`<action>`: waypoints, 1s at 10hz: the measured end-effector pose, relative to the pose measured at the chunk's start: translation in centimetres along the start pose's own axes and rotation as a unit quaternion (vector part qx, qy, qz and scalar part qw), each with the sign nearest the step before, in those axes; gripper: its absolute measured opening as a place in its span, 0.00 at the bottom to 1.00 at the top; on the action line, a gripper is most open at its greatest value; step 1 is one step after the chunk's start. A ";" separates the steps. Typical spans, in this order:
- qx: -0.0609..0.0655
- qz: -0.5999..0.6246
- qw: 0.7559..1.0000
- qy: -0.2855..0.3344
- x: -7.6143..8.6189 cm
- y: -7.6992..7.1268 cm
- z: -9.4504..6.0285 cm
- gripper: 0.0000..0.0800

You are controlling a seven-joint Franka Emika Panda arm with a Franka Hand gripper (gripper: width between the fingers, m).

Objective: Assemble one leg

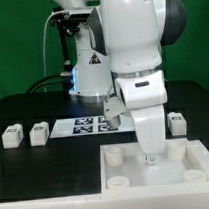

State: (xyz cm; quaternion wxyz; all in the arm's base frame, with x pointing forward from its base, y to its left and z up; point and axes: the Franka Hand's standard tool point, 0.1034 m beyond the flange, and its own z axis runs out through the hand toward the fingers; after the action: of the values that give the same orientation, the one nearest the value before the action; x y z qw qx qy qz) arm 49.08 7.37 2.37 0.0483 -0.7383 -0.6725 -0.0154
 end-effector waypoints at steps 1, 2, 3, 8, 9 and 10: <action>-0.008 0.027 1.000 -0.005 0.4 -0.7 -1.6 0.81; -0.008 0.038 0.999 -0.007 1.0 -1.7 -2.2 0.81; -0.009 0.102 0.995 -0.007 2.3 -2.7 -2.6 0.81; -0.006 0.361 0.933 -0.001 5.4 -4.7 -2.2 0.81; -0.005 0.410 0.912 0.001 5.5 -4.8 -2.2 0.81; -0.004 0.462 0.887 0.002 5.8 -5.0 -2.2 0.81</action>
Offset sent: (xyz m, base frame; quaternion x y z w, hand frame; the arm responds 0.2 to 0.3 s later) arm -0.0381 0.0501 0.0192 0.0095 -0.0179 0.2991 0.9540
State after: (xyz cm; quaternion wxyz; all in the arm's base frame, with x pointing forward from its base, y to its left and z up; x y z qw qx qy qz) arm 44.78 13.35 5.31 0.0484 -0.9655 -0.2557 0.0050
